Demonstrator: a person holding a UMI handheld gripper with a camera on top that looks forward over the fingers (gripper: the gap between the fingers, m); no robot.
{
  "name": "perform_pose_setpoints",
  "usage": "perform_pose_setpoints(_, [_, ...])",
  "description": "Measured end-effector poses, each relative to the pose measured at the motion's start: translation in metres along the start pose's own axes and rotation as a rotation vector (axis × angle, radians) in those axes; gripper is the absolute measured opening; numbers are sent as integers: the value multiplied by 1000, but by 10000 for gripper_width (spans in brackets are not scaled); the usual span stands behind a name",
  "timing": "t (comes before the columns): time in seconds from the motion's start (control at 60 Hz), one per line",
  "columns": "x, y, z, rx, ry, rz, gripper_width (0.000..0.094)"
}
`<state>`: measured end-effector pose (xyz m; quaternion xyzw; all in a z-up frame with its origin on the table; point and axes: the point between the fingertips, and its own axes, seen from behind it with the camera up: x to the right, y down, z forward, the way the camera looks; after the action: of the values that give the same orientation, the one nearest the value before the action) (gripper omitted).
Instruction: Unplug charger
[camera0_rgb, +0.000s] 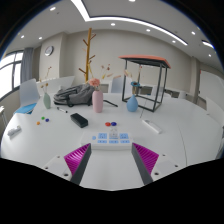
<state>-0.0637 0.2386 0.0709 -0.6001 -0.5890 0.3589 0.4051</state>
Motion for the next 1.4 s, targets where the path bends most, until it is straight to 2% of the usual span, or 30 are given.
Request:
perform_pose_setpoints(0.317, [4,-7,109,11,-38,-5,856])
perform_pose_setpoints(0.5, [5,-13,150,3,-52,15,855])
perform_pose_setpoints(0.567, [3,-14,161,1,-60,9,827])
perform_pose_setpoints(0.717, [2,-11,181,-18,-72,19,653])
perform_pose_setpoints(0.767, [4,-10,185,-24,-68,19,492])
perform_pose_setpoints(0.8, [6,-9,188,-26,-63,19,272])
perform_pose_setpoints(0.817, [5,-11,189,-23,-65,22,214])
perform_pose_setpoints(0.833, [4,-10,190,-23,-66,31,206])
perform_pose_setpoints(0.917, [3,-11,194,-44,-79,32,57])
perform_pose_setpoints(1.0, [3,-19,190,-43,-95,47,48])
perform_pose_setpoints(1.083, [25,-98,164,126,-61,57,47])
perform_pose_setpoints(1.117, [36,-129,154,167,-38,68,46])
perform_pose_setpoints(1.183, [57,-164,144,164,-34,145,47])
perform_pose_setpoints(1.267, [97,-184,140,153,12,140,45])
perform_pose_setpoints(1.333, [130,-176,142,111,42,119,46])
perform_pose_setpoints(1.4, [154,-147,149,55,66,92,46])
